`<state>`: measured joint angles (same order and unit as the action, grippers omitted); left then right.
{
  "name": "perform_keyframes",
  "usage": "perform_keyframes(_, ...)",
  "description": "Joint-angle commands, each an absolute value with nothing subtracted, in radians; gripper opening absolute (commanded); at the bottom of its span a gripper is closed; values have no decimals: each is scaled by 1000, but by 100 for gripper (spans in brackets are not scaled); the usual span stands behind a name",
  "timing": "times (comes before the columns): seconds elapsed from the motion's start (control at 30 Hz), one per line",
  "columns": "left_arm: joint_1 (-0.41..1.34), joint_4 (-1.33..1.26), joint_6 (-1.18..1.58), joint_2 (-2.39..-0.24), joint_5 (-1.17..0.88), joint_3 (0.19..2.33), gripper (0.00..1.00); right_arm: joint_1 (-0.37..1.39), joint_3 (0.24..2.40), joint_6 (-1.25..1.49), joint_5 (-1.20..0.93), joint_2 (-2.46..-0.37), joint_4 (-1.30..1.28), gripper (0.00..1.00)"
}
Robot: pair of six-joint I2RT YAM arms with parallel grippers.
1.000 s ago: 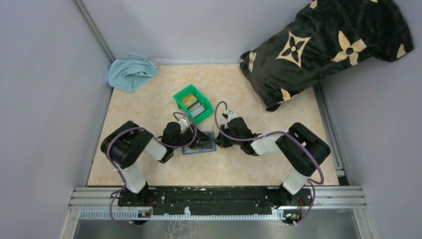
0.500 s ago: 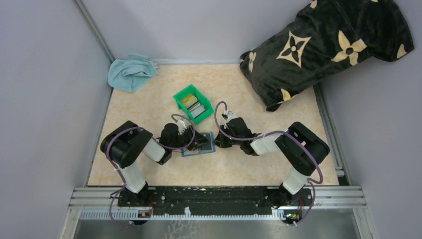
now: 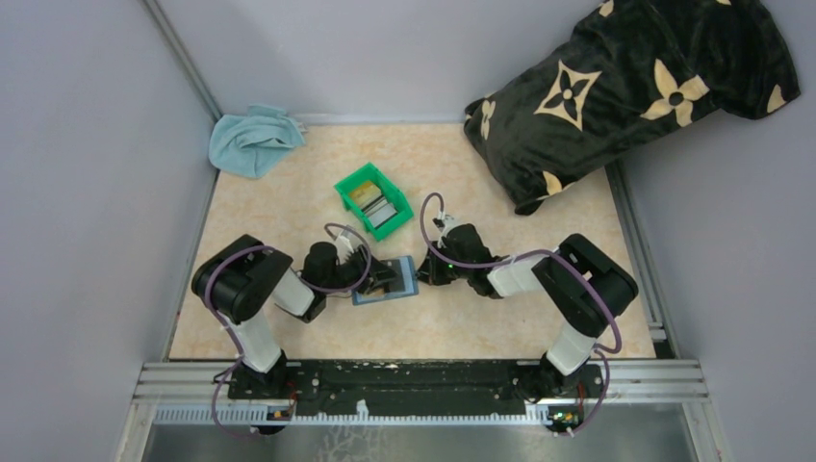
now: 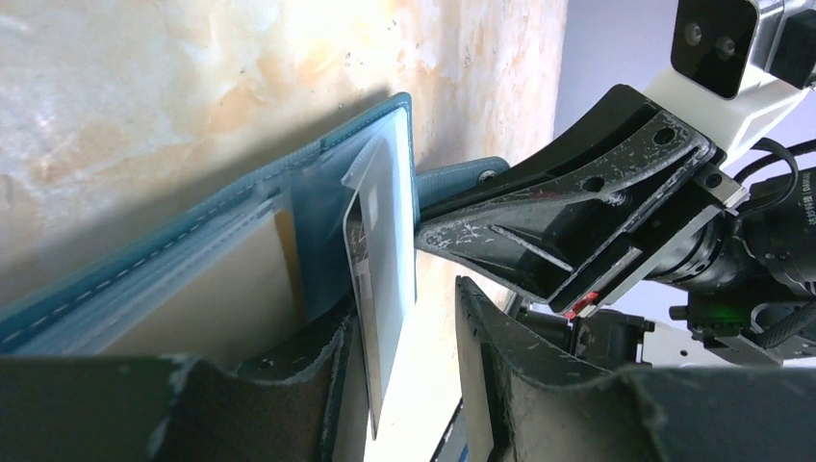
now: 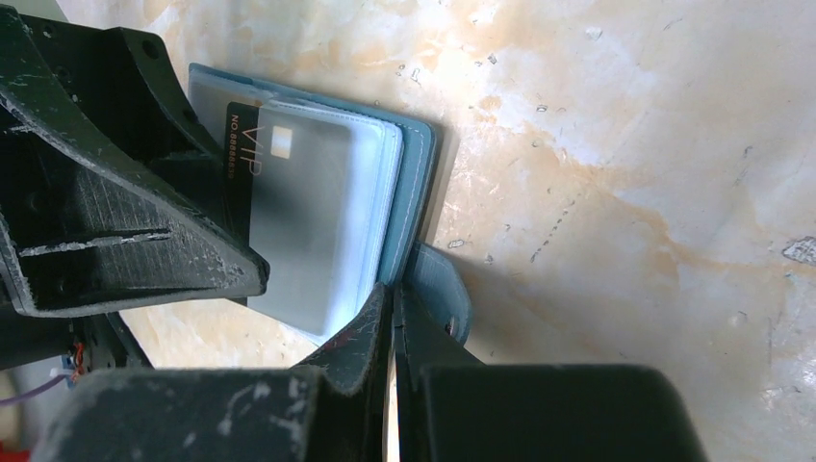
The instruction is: Take the credit cards out of the card holder
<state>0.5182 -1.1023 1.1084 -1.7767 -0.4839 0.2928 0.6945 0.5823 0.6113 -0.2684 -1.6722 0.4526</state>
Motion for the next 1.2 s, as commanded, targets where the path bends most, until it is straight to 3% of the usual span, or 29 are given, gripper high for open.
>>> perform_keyframes(0.0, 498, -1167, 1103, -1759, -512, 266, 42, 671, 541, 580, -243, -1710, 346, 0)
perform_keyframes(0.57, 431, -1160, 1076, -1719, -519, 194, 29, 657, 545, 576, -249, -1754, 368, 0)
perform_keyframes(0.63, 431, -1142, 1068, -1709, -513, 191, 23, 657, 546, 575, -249, -1757, 368, 0)
perform_keyframes(0.7, 428, -1124, 1055, -1699, -511, 188, 7, 657, 546, 573, -246, -1759, 368, 0)
perform_keyframes(0.77, 428, -1106, 1046, -1685, -507, 185, 0, 657, 546, 570, -245, -1763, 368, 0)
perform_keyframes(1.0, 428, -1016, 1015, -1593, -459, 158, 0, 657, 549, 569, -247, -1761, 370, 0)
perform_keyframes(1.17, 426, -799, 939, -1440, -393, 175, 0, 657, 554, 567, -247, -1767, 369, 0)
